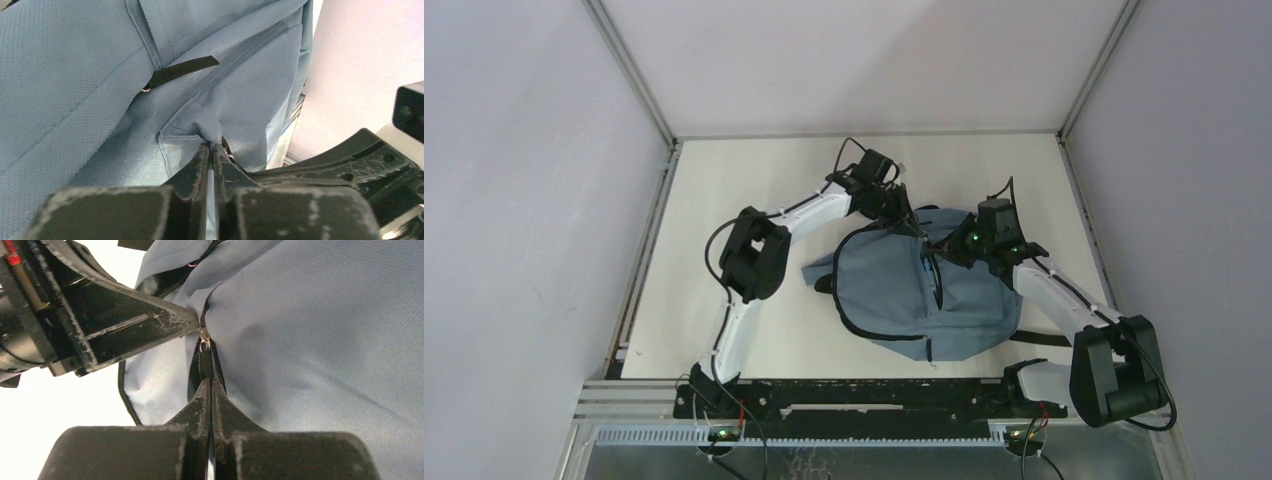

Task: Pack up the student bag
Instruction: Zip the student bag at the center of the board.

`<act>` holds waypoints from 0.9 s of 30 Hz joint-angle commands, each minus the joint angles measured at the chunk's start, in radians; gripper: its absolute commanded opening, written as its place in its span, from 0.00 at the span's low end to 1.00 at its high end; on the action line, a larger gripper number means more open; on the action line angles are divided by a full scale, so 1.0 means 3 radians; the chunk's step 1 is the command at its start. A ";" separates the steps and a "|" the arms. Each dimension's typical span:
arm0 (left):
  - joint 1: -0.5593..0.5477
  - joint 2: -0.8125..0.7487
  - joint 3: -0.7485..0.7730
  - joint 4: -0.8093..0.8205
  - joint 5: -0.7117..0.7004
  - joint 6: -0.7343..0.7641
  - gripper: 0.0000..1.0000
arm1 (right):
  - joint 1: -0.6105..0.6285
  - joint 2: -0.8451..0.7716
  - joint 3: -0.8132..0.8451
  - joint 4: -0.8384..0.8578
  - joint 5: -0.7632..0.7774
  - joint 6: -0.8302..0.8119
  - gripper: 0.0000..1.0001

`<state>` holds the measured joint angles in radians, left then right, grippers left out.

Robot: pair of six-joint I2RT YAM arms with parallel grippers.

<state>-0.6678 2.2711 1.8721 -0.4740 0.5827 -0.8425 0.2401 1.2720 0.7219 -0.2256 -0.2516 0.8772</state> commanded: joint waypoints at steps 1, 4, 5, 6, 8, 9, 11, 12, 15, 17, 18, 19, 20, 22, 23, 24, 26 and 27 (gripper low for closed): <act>0.0007 0.0008 0.0131 0.0283 0.0078 -0.0144 0.02 | -0.0013 -0.0289 0.0079 -0.0074 0.0049 -0.0083 0.00; 0.0010 -0.0010 0.0104 0.0346 0.0049 -0.0212 0.00 | -0.0018 -0.0386 0.0079 -0.0167 0.0026 -0.0155 0.00; 0.0002 -0.0027 0.0074 0.0403 0.0040 -0.0244 0.00 | -0.0018 -0.0411 0.0079 -0.0205 0.0026 -0.0185 0.00; 0.0006 -0.0047 0.0046 0.0440 0.0029 -0.0281 0.00 | -0.0011 -0.0430 0.0079 -0.0253 0.0033 -0.0206 0.00; 0.0005 -0.0102 -0.0026 0.0546 -0.0013 -0.0348 0.00 | 0.0012 -0.0476 0.0079 -0.0355 0.0068 -0.0248 0.00; 0.0009 -0.0123 -0.0050 0.0578 -0.0034 -0.0379 0.00 | 0.0028 -0.0504 0.0072 -0.0396 0.0076 -0.0269 0.00; 0.0007 -0.0150 -0.0075 0.0620 -0.0098 -0.0440 0.00 | 0.0063 -0.0594 0.0030 -0.0463 0.0102 -0.0284 0.00; 0.0014 -0.0159 -0.0083 0.0645 -0.0113 -0.0467 0.00 | 0.0076 -0.0638 0.0011 -0.0493 0.0127 -0.0297 0.00; 0.0041 -0.0171 -0.0095 0.0731 -0.0135 -0.0560 0.00 | 0.0139 -0.0773 -0.0027 -0.0637 0.0260 -0.0323 0.00; 0.0052 -0.0165 -0.0090 0.0767 -0.0146 -0.0602 0.00 | 0.0185 -0.0871 -0.0076 -0.0700 0.0304 -0.0319 0.00; 0.0062 -0.0165 -0.0092 0.0782 -0.0150 -0.0622 0.00 | 0.0210 -0.0922 -0.0099 -0.0729 0.0314 -0.0317 0.00; 0.0067 -0.0166 -0.0089 0.0794 -0.0152 -0.0633 0.00 | 0.0237 -0.0970 -0.0129 -0.0759 0.0319 -0.0306 0.00; 0.0070 -0.0165 -0.0085 0.0804 -0.0153 -0.0641 0.00 | 0.0261 -0.1022 -0.0161 -0.0794 0.0324 -0.0298 0.00; 0.0087 -0.0161 -0.0083 0.0817 -0.0145 -0.0658 0.00 | 0.0320 -0.1125 -0.0229 -0.0874 0.0339 -0.0274 0.00; 0.0088 -0.0159 -0.0086 0.0821 -0.0142 -0.0660 0.00 | 0.0355 -0.1185 -0.0264 -0.0926 0.0349 -0.0264 0.00; 0.0093 -0.0156 -0.0085 0.0824 -0.0140 -0.0666 0.00 | 0.0396 -0.1240 -0.0306 -0.0976 0.0363 -0.0250 0.00; 0.0111 -0.0156 -0.0091 0.0827 -0.0156 -0.0669 0.00 | 0.0497 -0.1385 -0.0402 -0.1075 0.0373 -0.0196 0.00; 0.0118 -0.0157 -0.0091 0.0837 -0.0165 -0.0669 0.00 | 0.0555 -0.1459 -0.0453 -0.1125 0.0384 -0.0152 0.00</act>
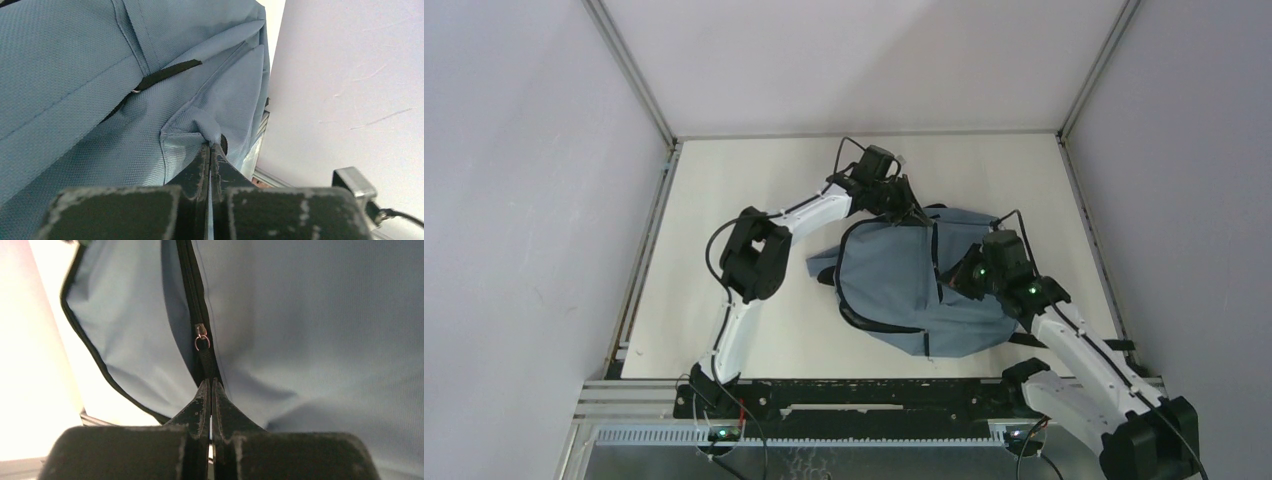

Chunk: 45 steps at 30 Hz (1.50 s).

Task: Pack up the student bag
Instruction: Zip the student bag at the center of the board, then adjust the student bag at the center of the board.

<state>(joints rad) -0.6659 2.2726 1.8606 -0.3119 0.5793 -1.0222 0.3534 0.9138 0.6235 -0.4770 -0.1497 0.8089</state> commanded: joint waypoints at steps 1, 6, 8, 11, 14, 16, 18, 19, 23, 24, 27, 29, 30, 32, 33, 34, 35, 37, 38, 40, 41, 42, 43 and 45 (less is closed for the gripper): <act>0.0121 -0.0157 -0.0052 0.0294 -0.0164 -0.0072 0.00 | 0.0258 -0.0354 -0.0169 -0.0359 0.0073 0.0127 0.00; 0.0164 -0.0156 -0.0047 0.0310 -0.0177 -0.0079 0.00 | 0.0629 -0.0885 -0.0427 -0.0813 0.0268 0.0454 0.00; 0.0180 -0.0161 -0.0047 0.0316 -0.0186 -0.0084 0.00 | 0.0708 -0.1089 -0.0540 -0.0915 0.0283 0.0589 0.00; 0.0202 -0.0171 -0.0050 0.0317 -0.0204 -0.0085 0.00 | 0.0786 -0.1308 -0.0674 -0.1033 0.0321 0.0740 0.00; 0.0227 -0.0186 -0.0064 0.0321 -0.0214 -0.0081 0.00 | 0.0816 -0.1424 -0.0749 -0.1075 0.0346 0.0811 0.00; 0.0255 -0.0208 -0.0073 0.0322 -0.0221 -0.0068 0.00 | 0.0816 -0.1430 -0.0756 -0.1068 0.0364 0.0789 0.00; 0.0278 -0.0238 -0.0095 0.0319 -0.0230 -0.0048 0.00 | 0.0816 -0.1372 -0.0744 -0.1053 0.0396 0.0774 0.06; 0.0288 -0.0256 -0.0115 0.0322 -0.0237 -0.0038 0.00 | 0.0816 -0.1322 -0.0733 -0.1074 0.0427 0.0788 0.21; 0.0329 -0.0327 -0.0188 0.0317 -0.0243 0.0012 0.00 | 0.0779 -0.1156 -0.0662 -0.1169 0.0675 0.0845 0.58; 0.0339 -0.0342 -0.0216 0.0317 -0.0244 0.0025 0.00 | 0.0749 -0.1142 -0.0656 -0.1173 0.0710 0.0853 0.59; 0.0382 -0.0419 -0.0302 0.0315 -0.0244 0.0063 0.00 | 0.0634 -0.1138 -0.0663 -0.1147 0.0780 0.0888 0.58; 0.0413 -0.0472 -0.0366 0.0313 -0.0234 0.0098 0.00 | 0.0527 -0.1096 -0.0696 -0.1024 0.0766 0.0838 0.49; 0.0427 -0.0497 -0.0402 0.0315 -0.0233 0.0118 0.00 | 0.0478 -0.1049 -0.0713 -0.0865 0.0755 0.0804 0.43; 0.0461 -0.0574 -0.0505 0.0299 -0.0228 0.0170 0.00 | 0.0361 -0.0861 -0.0728 -0.0568 0.0708 0.0699 0.35; 0.0479 -0.0620 -0.0556 0.0276 -0.0231 0.0210 0.00 | 0.0275 -0.0714 -0.0725 -0.0391 0.0647 0.0622 0.34; 0.0492 -0.0677 -0.0610 0.0243 -0.0237 0.0279 0.00 | 0.0173 -0.0546 -0.0713 -0.0217 0.0576 0.0530 0.34; 0.0503 -0.0732 -0.0670 0.0202 -0.0247 0.0348 0.00 | 0.0034 -0.0344 -0.0693 -0.0027 0.0452 0.0442 0.34; 0.0516 -0.0858 -0.0780 0.0077 -0.0250 0.0495 0.00 | -0.0238 0.0072 -0.0614 0.0300 0.0281 0.0264 0.35; 0.0517 -0.0921 -0.0844 0.0012 -0.0242 0.0571 0.00 | -0.0365 0.0278 -0.0552 0.0445 0.0214 0.0207 0.35; 0.0500 -0.1068 -0.1015 -0.0101 -0.0235 0.0711 0.00 | -0.0553 0.0688 -0.0385 0.0720 0.0120 0.0079 0.36; 0.0494 -0.1155 -0.1112 -0.0155 -0.0251 0.0769 0.00 | -0.0625 0.0886 -0.0250 0.0799 0.0084 0.0020 0.36; 0.0489 -0.1271 -0.1233 -0.0205 -0.0266 0.0813 0.00 | -0.0689 0.1178 -0.0086 0.0833 0.0028 -0.0049 0.36; 0.0483 -0.1357 -0.1360 -0.0212 -0.0273 0.0849 0.00 | -0.0752 0.1389 0.0097 0.0834 -0.0010 -0.0107 0.36; 0.0445 -0.1527 -0.1606 -0.0227 -0.0288 0.0893 0.00 | -0.0794 0.1756 0.0465 0.0837 -0.0057 -0.0231 0.36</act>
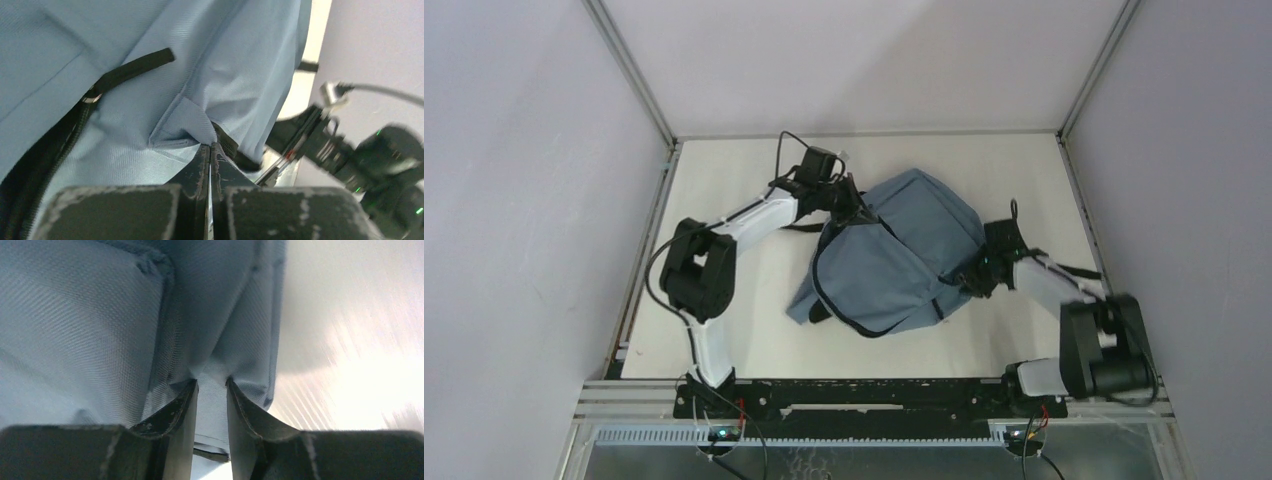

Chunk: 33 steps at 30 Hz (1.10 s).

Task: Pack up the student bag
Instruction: Adjust the student bag at the center of the board.

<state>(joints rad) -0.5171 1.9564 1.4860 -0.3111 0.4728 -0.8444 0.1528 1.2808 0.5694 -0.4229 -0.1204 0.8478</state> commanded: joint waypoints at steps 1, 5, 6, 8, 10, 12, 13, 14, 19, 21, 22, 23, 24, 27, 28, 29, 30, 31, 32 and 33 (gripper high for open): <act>-0.0081 -0.0546 -0.0458 -0.0235 0.0057 0.0311 0.00 | -0.0137 0.0714 0.0912 0.0642 -0.0196 -0.0412 0.37; -0.0282 -0.0733 -0.0650 -0.0292 0.0109 0.0373 0.28 | -0.0141 0.1308 0.1623 0.0415 -0.0360 -0.0606 0.40; -0.0321 -0.0763 -0.0614 -0.0367 0.0107 0.0430 0.37 | -0.0140 0.1366 0.1724 0.0345 -0.0370 -0.0630 0.41; -0.0352 -0.0868 -0.0546 -0.0517 0.0026 0.0572 0.45 | -0.0146 0.1286 0.1746 0.0316 -0.0347 -0.0654 0.45; -0.0324 -0.1022 -0.0524 -0.0642 -0.0146 0.0753 0.46 | -0.0146 0.1113 0.1687 0.0277 -0.0315 -0.0716 0.49; -0.0287 -0.1157 -0.0526 -0.0721 -0.0255 0.0881 0.47 | -0.0146 0.0900 0.1585 0.0240 -0.0284 -0.0776 0.52; -0.0267 -0.1214 -0.0530 -0.0735 -0.0257 0.0928 0.47 | -0.0146 0.0754 0.1523 0.0224 -0.0264 -0.0804 0.52; -0.0246 -0.1242 -0.0530 -0.0737 -0.0238 0.0966 0.47 | -0.0146 0.0655 0.1446 0.0205 -0.0246 -0.0830 0.53; -0.0199 -0.1219 -0.0497 -0.0737 -0.0129 0.1084 0.46 | -0.0151 0.0328 0.1015 0.0176 -0.0298 -0.0966 0.52; -0.0196 -0.1196 -0.0492 -0.0744 -0.0085 0.1128 0.46 | -0.0146 0.0255 0.0867 0.0181 -0.0322 -0.0985 0.52; -0.0198 -0.1208 -0.0494 -0.0758 -0.0115 0.1158 0.46 | -0.0151 0.0214 0.0785 0.0196 -0.0320 -0.0995 0.52; -0.0196 -0.1224 -0.0504 -0.0780 -0.0169 0.1208 0.46 | -0.0154 0.0162 0.0717 0.0210 -0.0317 -0.0999 0.52; -0.0183 -0.1252 -0.0509 -0.0809 -0.0243 0.1234 0.47 | -0.0156 0.0115 0.0667 0.0210 -0.0311 -0.1002 0.52; -0.0095 -0.1354 -0.0594 -0.0861 -0.0423 0.1325 0.47 | -0.0172 -0.0035 0.0577 0.0174 -0.0325 -0.1002 0.52; -0.0052 -0.1391 -0.0631 -0.0860 -0.0475 0.1333 0.47 | -0.0172 -0.0071 0.0571 0.0160 -0.0325 -0.1003 0.52; -0.0012 -0.1419 -0.0666 -0.0863 -0.0521 0.1347 0.47 | -0.0172 -0.0102 0.0563 0.0153 -0.0325 -0.1007 0.52; 0.0028 -0.1440 -0.0694 -0.0874 -0.0579 0.1356 0.48 | -0.0174 -0.0122 0.0562 0.0144 -0.0314 -0.1010 0.53; 0.0061 -0.1452 -0.0718 -0.0901 -0.0676 0.1351 0.50 | -0.0177 -0.0135 0.0562 0.0140 -0.0301 -0.1019 0.53; 0.0099 -0.1442 -0.0736 -0.0934 -0.0758 0.1328 0.50 | -0.0183 -0.0135 0.0562 0.0147 -0.0298 -0.1017 0.53; 0.0142 -0.1422 -0.0751 -0.0967 -0.0809 0.1300 0.50 | -0.0189 -0.0130 0.0562 0.0155 -0.0306 -0.1011 0.53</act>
<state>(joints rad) -0.5217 1.5826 1.2953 -0.5774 0.3321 -0.4786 0.1040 1.2758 0.7223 -0.4049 -0.2123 0.5659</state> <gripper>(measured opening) 0.496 0.524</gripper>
